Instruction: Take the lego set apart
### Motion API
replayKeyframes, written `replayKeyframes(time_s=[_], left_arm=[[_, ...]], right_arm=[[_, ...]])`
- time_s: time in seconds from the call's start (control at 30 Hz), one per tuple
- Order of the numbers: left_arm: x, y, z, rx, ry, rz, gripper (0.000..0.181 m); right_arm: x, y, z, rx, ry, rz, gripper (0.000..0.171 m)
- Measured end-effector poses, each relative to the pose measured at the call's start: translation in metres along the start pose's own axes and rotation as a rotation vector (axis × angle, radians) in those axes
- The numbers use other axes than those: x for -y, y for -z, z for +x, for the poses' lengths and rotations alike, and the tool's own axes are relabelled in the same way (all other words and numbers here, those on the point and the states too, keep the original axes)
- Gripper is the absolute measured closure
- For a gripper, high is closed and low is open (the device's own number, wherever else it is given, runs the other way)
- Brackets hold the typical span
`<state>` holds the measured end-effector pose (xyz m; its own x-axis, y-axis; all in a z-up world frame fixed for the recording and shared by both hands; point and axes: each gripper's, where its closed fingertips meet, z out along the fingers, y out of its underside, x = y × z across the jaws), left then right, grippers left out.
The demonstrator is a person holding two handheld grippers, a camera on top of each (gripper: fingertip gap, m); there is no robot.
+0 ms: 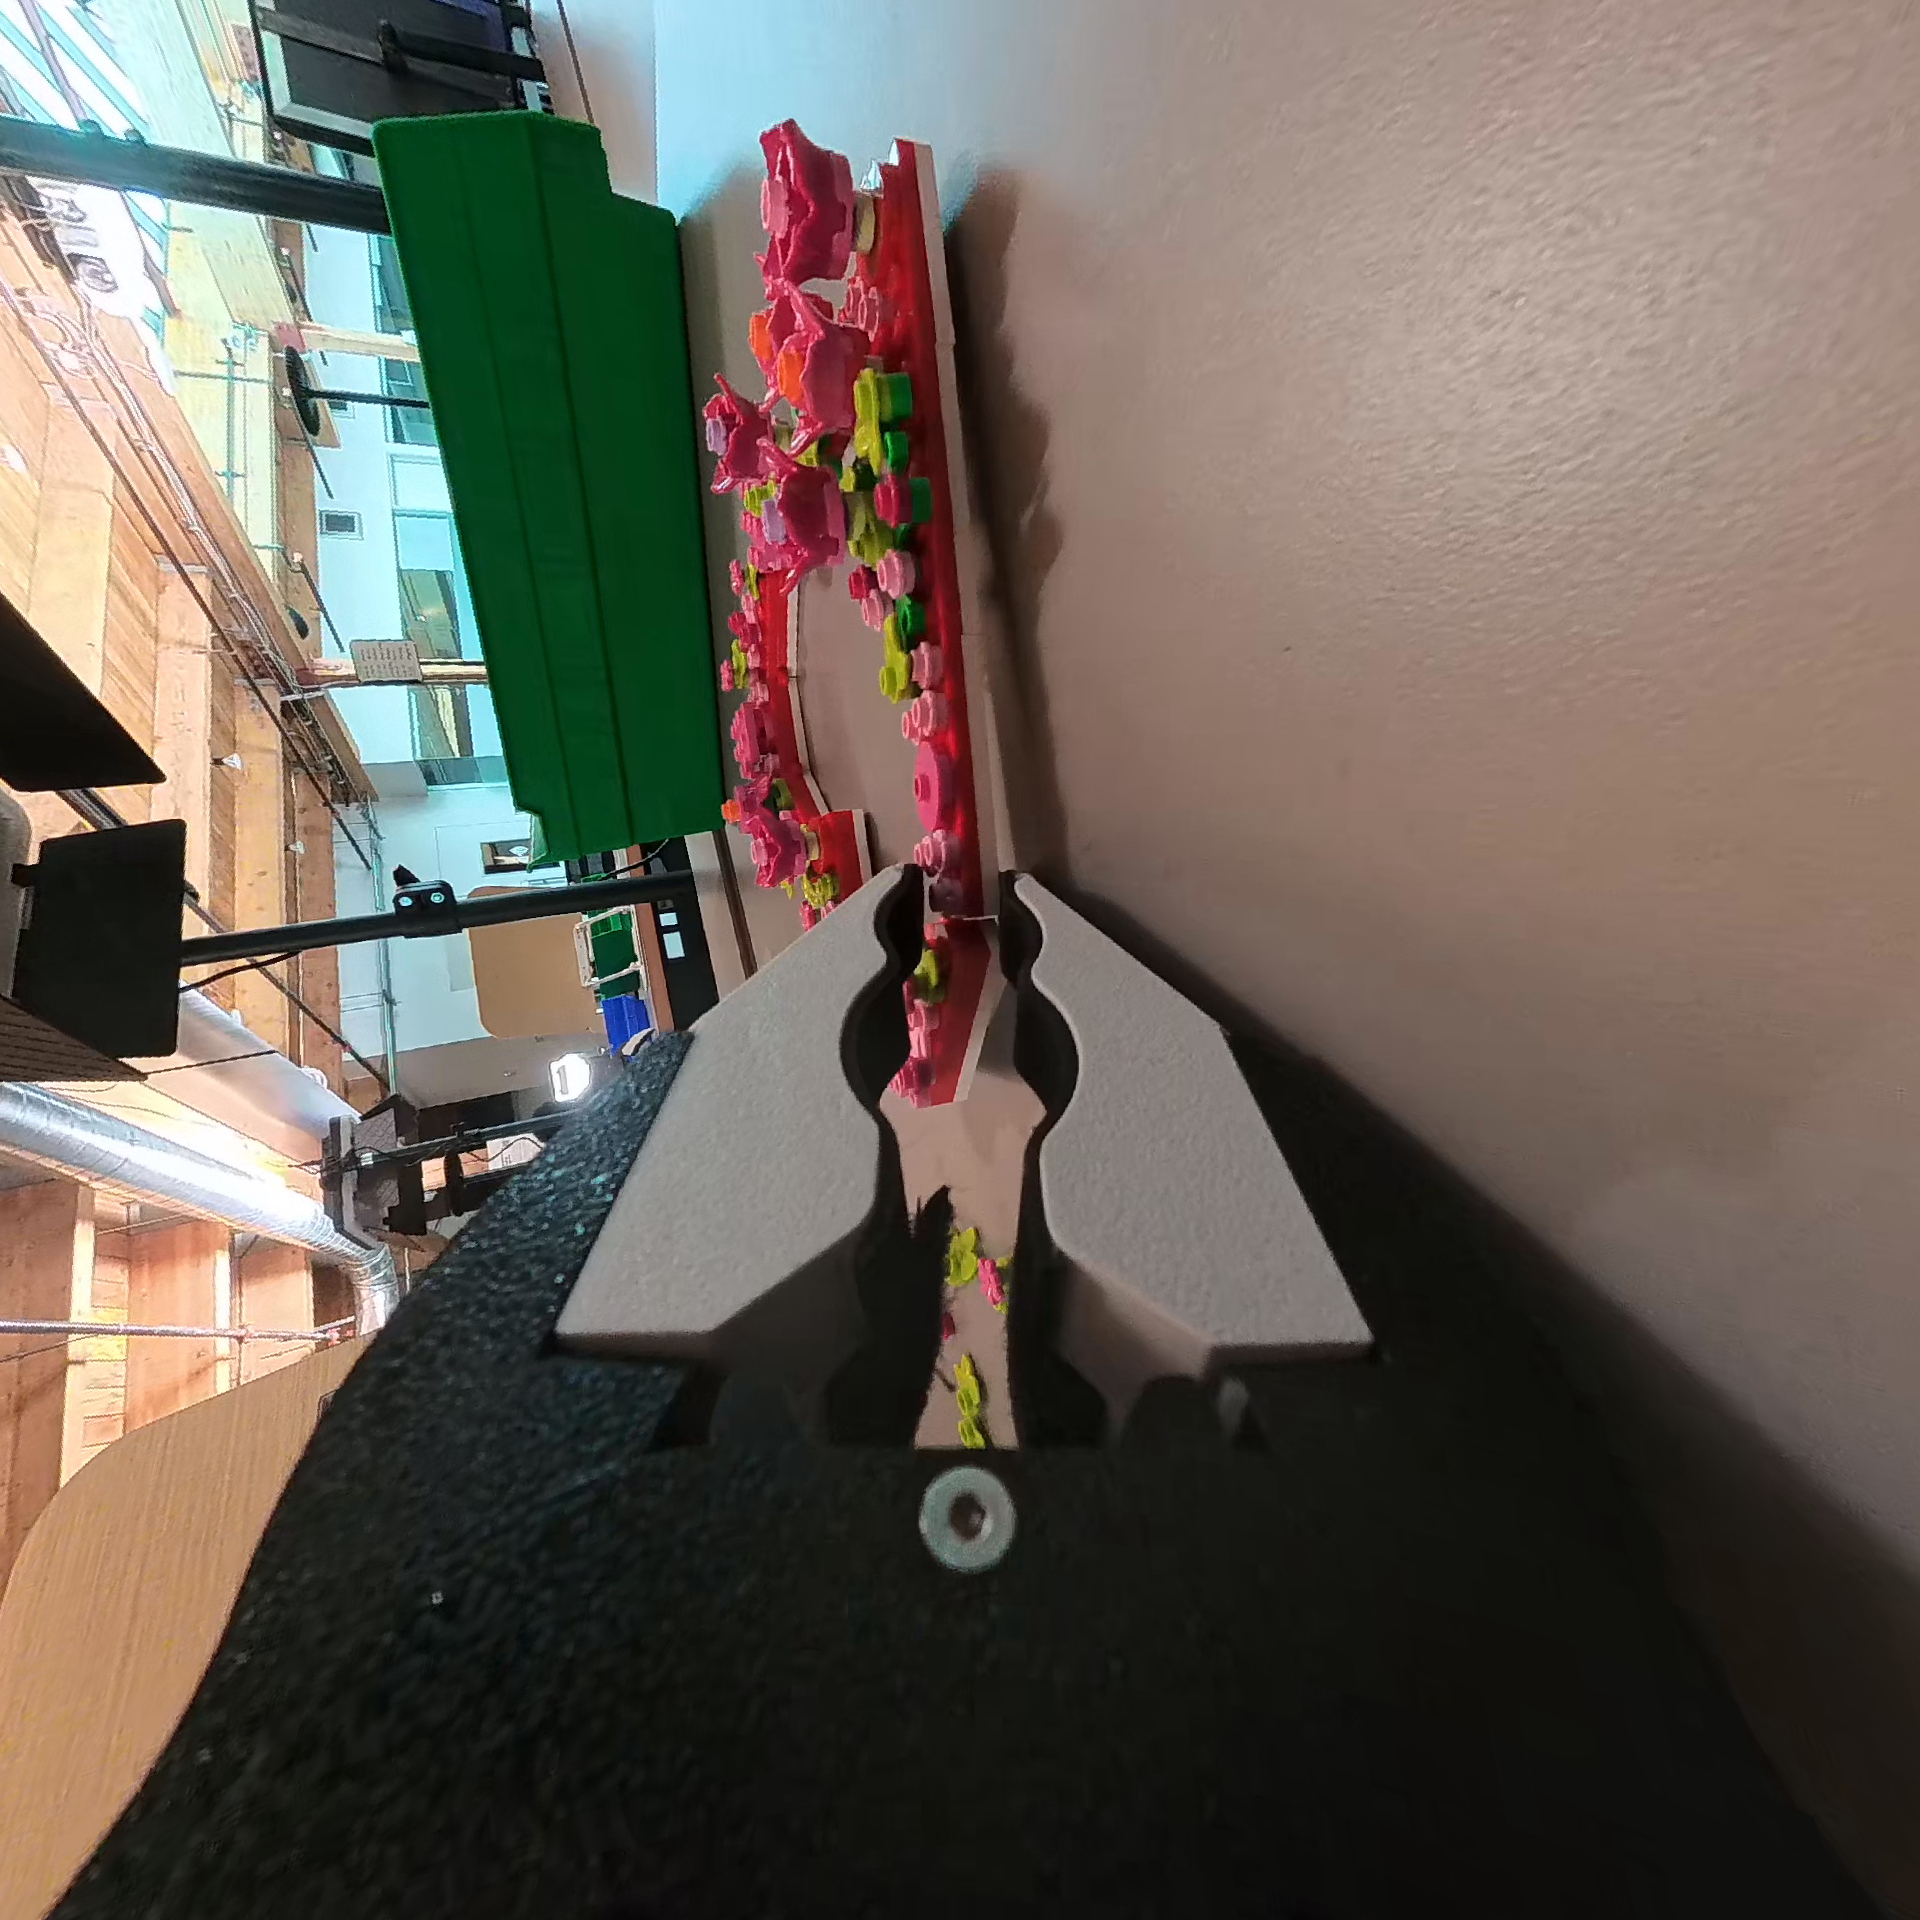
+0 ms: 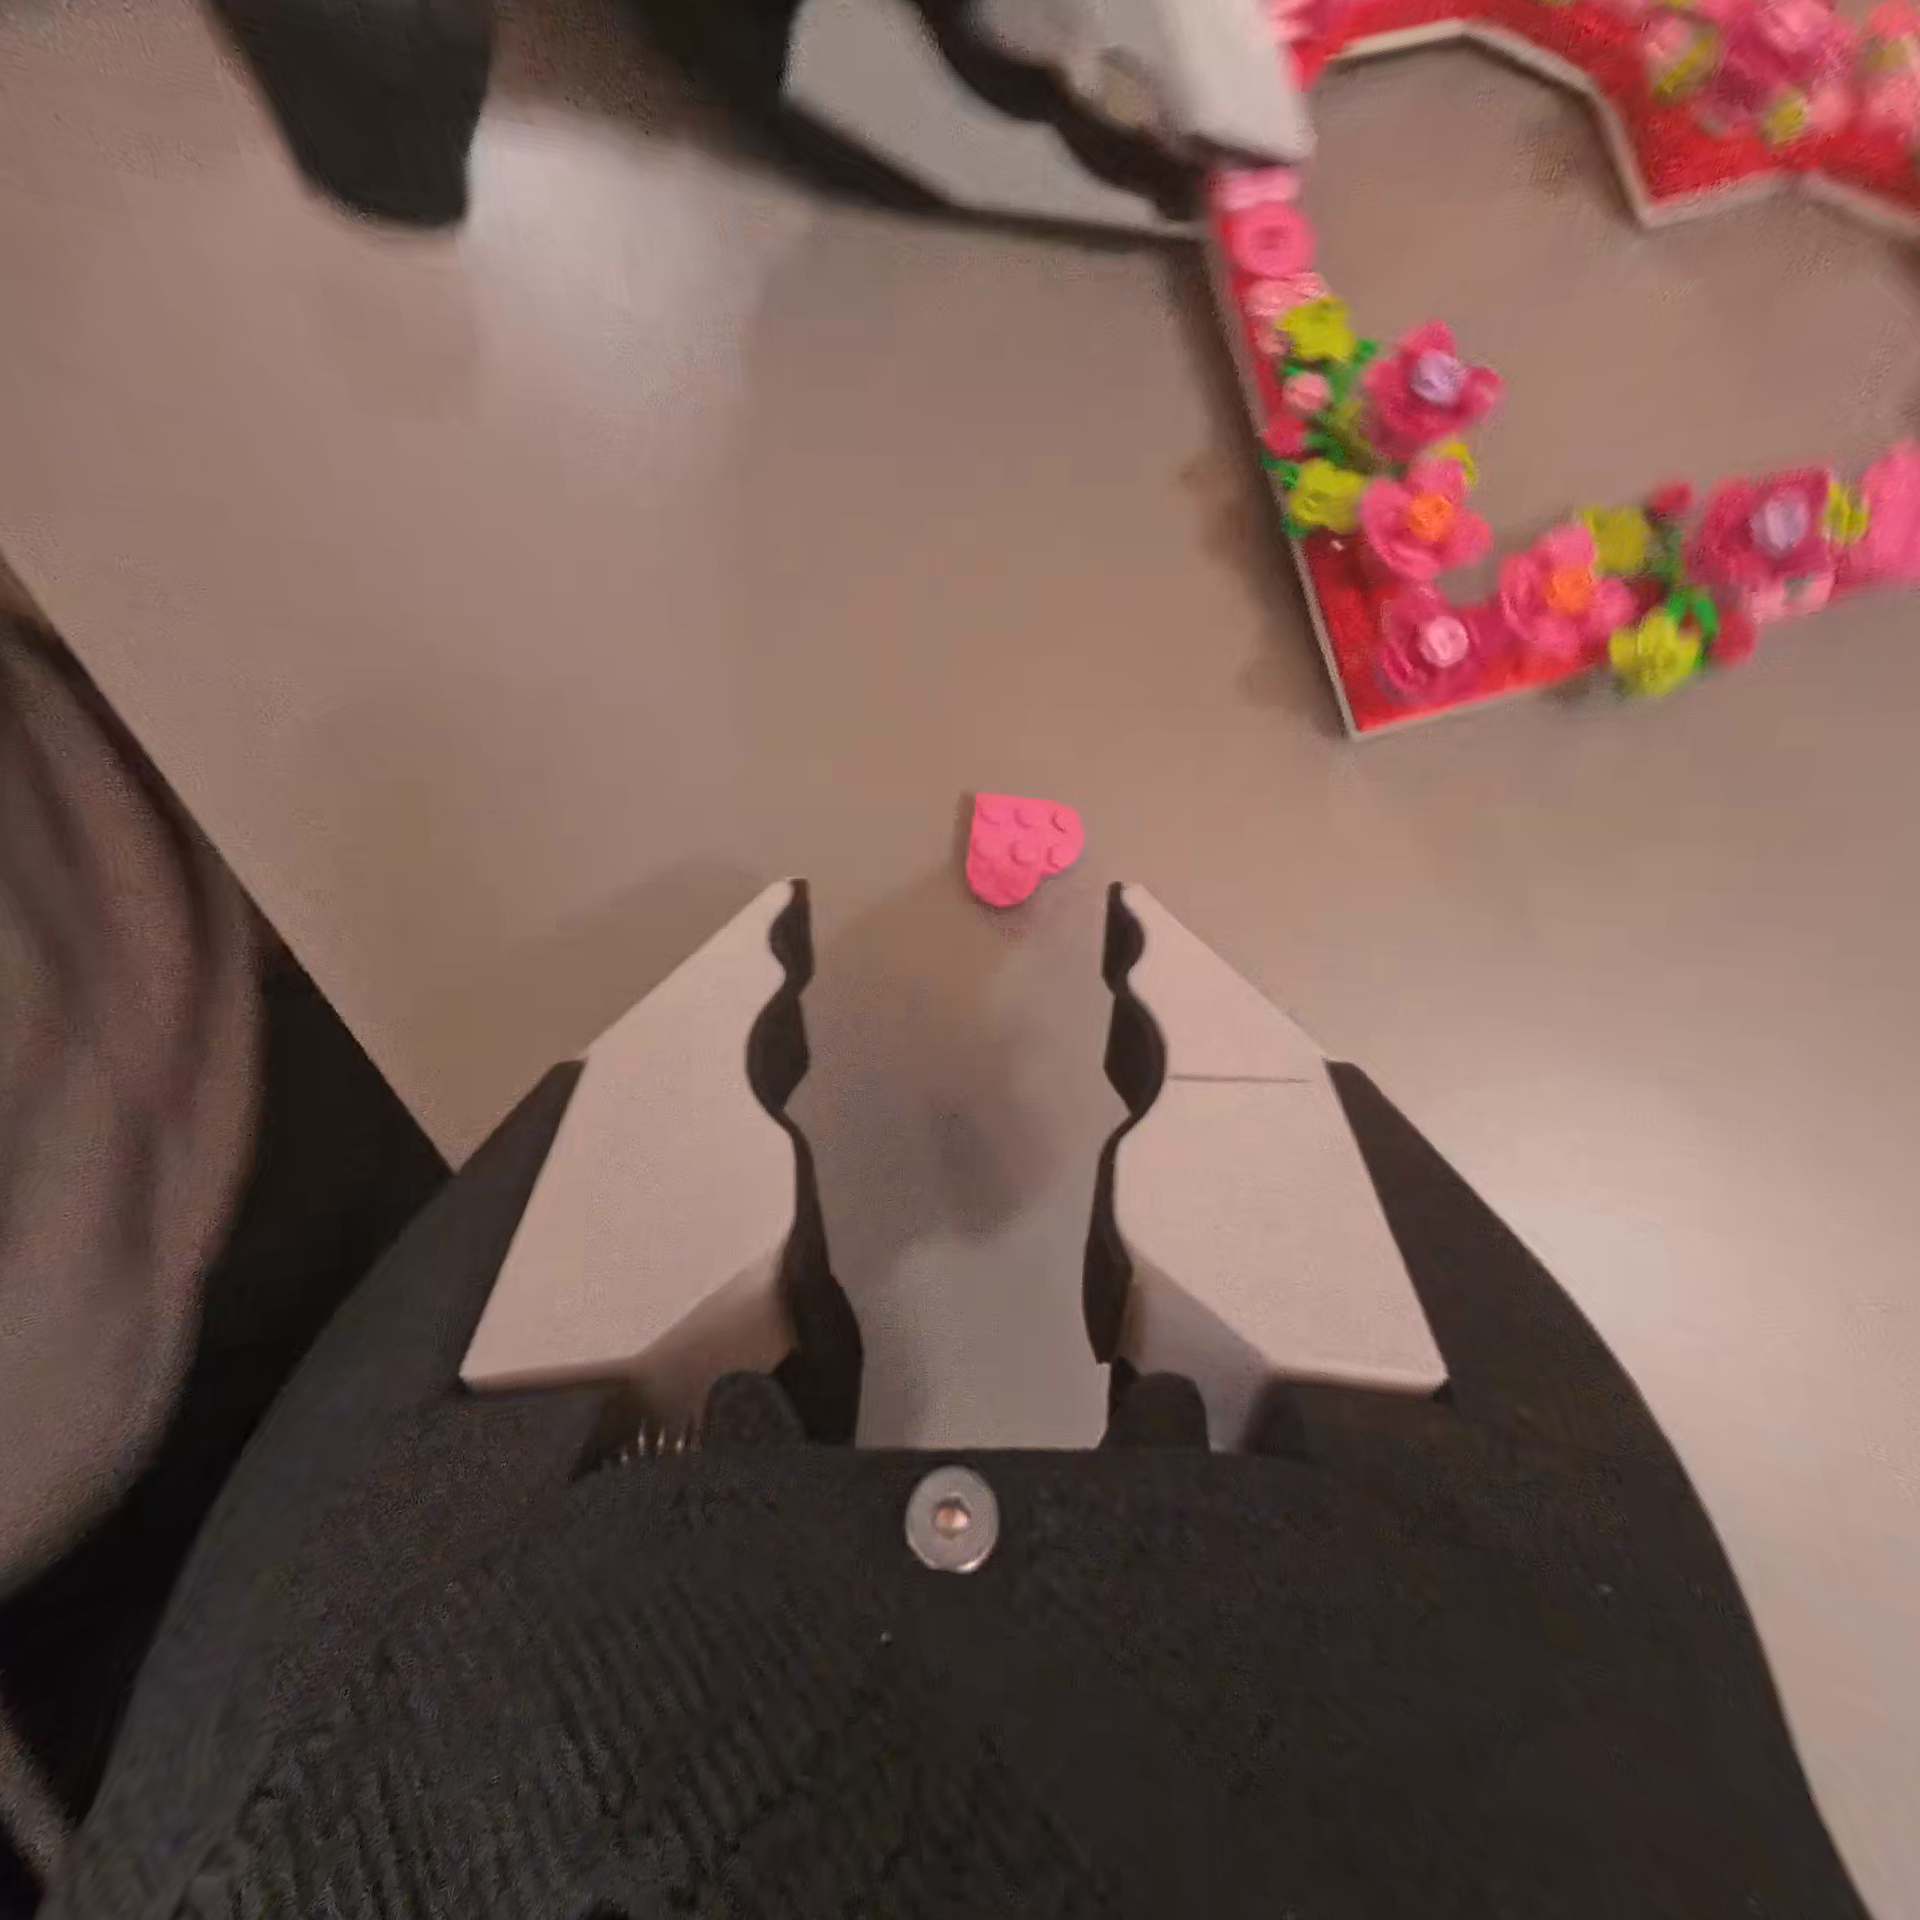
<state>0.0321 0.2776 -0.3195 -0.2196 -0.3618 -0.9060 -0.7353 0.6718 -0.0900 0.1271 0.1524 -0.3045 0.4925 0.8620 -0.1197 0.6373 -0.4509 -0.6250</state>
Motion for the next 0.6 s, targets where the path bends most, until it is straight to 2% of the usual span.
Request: replayKeyframes(time_s=[0.03,0.13,0.33,0.5,0.6], left_arm=[[0.0,0.0,0.0,0.0,-0.001,0.0,0.17],[0.001,0.0,0.0,-0.001,-0.001,0.003,0.17],[0.001,0.001,0.0,-0.003,0.004,0.005,0.17],[0.001,0.001,0.0,-0.002,0.004,0.003,0.17],[0.001,0.001,0.0,-0.002,0.004,0.004,0.17]], right_arm=[[0.001,-0.001,0.001,0.031,-0.104,0.057,0.119],[-0.001,-0.003,-0.006,0.084,-0.221,0.142,0.12],[-0.001,-0.011,-0.033,0.015,-0.082,0.137,0.147],[-0.005,-0.028,-0.015,-0.22,-0.017,0.106,0.171],[-0.005,-0.027,-0.008,-0.265,-0.032,0.129,0.171]])
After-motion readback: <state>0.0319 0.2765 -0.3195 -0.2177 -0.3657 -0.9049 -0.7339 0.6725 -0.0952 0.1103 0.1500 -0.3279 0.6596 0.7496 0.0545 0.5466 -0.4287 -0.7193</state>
